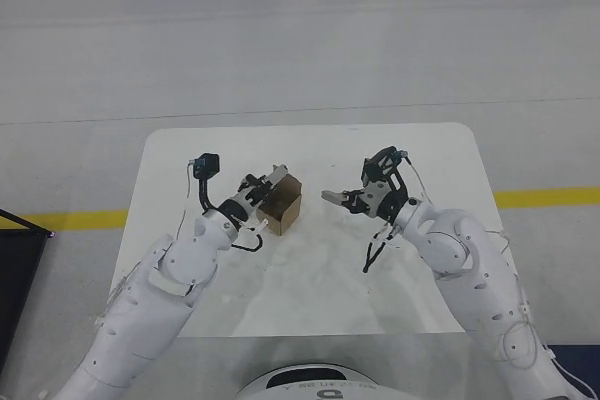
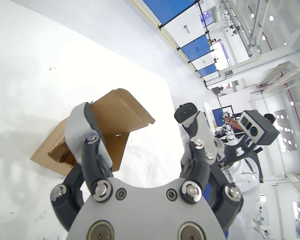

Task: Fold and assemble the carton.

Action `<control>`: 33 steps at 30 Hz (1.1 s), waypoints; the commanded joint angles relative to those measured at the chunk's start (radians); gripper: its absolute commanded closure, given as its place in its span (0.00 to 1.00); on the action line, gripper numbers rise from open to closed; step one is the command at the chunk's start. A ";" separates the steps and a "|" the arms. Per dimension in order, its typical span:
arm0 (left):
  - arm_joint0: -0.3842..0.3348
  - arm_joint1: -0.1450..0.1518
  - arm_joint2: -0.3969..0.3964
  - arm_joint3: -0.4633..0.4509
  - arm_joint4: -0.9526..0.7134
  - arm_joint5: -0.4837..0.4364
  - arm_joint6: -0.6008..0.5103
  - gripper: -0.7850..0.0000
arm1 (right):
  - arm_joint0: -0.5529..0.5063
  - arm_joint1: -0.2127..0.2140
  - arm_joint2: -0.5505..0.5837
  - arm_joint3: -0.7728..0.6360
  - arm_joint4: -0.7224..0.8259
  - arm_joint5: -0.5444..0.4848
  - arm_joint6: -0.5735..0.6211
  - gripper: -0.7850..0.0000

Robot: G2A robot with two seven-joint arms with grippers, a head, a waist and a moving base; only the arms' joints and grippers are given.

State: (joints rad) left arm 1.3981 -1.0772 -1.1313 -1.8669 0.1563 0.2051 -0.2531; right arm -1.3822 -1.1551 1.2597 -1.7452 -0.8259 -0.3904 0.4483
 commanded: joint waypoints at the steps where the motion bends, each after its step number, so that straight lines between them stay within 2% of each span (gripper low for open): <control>1: 0.026 0.006 -0.057 0.006 -0.032 -0.007 -0.019 0.00 | 0.014 -0.002 -0.010 0.015 0.023 0.027 0.038 0.00; 7: 0.086 0.021 -0.156 0.027 -0.090 -0.088 -0.117 0.00 | 0.102 -0.016 -0.091 0.066 0.035 0.123 0.168 0.00; 11: 0.048 0.021 -0.171 0.103 -0.056 -0.164 -0.123 0.00 | 0.120 -0.020 -0.113 0.076 0.032 0.144 0.172 0.00; 13: 0.014 0.016 -0.149 0.152 0.007 -0.168 -0.068 0.00 | 0.119 -0.020 -0.113 0.076 0.030 0.148 0.169 0.00; 16: -0.042 0.003 -0.096 0.220 0.015 -0.195 -0.058 0.00 | 0.116 -0.020 -0.109 0.079 0.035 0.152 0.168 0.00; 22: -0.120 -0.016 -0.010 0.315 0.029 -0.161 -0.136 0.00 | 0.099 -0.015 -0.077 0.075 0.055 0.148 0.148 0.00; 24: -0.131 -0.019 0.007 0.324 0.039 -0.143 -0.152 0.44 | 0.089 -0.012 -0.065 0.070 0.056 0.138 0.143 0.00; 25: -0.135 -0.022 0.018 0.326 0.040 -0.143 -0.159 0.49 | 0.083 -0.011 -0.059 0.066 0.058 0.134 0.139 0.00; 26: -0.141 -0.025 0.031 0.330 0.042 -0.144 -0.173 0.51 | 0.077 -0.009 -0.051 0.062 0.061 0.129 0.134 0.00; 30: -0.158 -0.032 0.069 0.332 0.032 -0.173 -0.239 0.43 | 0.062 -0.005 -0.036 0.052 0.064 0.116 0.121 0.00; 33: -0.171 -0.038 0.098 0.339 0.024 -0.177 -0.299 0.42 | 0.054 -0.004 -0.029 0.046 0.064 0.110 0.113 0.00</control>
State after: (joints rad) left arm 1.2333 -1.1130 -1.0465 -1.5328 0.1814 0.0269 -0.5232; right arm -1.3254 -1.1593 1.2282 -1.6969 -0.7618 -0.2777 0.5648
